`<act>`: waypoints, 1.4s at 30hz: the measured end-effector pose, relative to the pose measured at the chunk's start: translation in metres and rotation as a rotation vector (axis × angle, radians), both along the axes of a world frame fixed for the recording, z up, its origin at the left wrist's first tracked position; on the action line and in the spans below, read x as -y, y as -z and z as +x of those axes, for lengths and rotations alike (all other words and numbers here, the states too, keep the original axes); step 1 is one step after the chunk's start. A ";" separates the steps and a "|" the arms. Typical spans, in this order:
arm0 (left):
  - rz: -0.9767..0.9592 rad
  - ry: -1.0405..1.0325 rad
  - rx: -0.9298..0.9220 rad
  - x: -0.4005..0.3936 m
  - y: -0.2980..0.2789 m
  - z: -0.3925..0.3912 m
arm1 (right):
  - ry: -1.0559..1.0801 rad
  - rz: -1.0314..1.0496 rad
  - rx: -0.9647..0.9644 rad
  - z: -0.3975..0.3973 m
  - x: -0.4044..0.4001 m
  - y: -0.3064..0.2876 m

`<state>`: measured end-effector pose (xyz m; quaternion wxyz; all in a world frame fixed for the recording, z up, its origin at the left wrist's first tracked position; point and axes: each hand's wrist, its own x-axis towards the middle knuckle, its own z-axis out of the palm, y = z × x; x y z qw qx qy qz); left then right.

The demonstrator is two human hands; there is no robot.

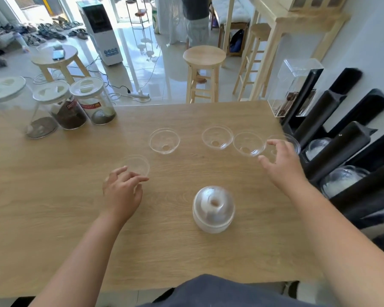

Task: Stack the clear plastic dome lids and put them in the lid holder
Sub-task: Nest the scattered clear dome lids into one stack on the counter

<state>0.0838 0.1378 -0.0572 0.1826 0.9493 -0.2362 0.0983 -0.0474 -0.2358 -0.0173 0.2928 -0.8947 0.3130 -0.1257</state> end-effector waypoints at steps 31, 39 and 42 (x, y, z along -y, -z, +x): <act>-0.466 -0.150 -0.563 0.029 0.036 -0.007 | 0.227 0.437 -0.091 -0.051 -0.027 0.042; -0.384 -0.128 -0.525 0.033 0.036 -0.008 | -0.097 0.097 -0.143 -0.046 -0.039 0.054; -0.339 -0.112 -0.501 0.035 0.033 -0.011 | -0.095 0.087 -0.091 -0.043 -0.041 0.056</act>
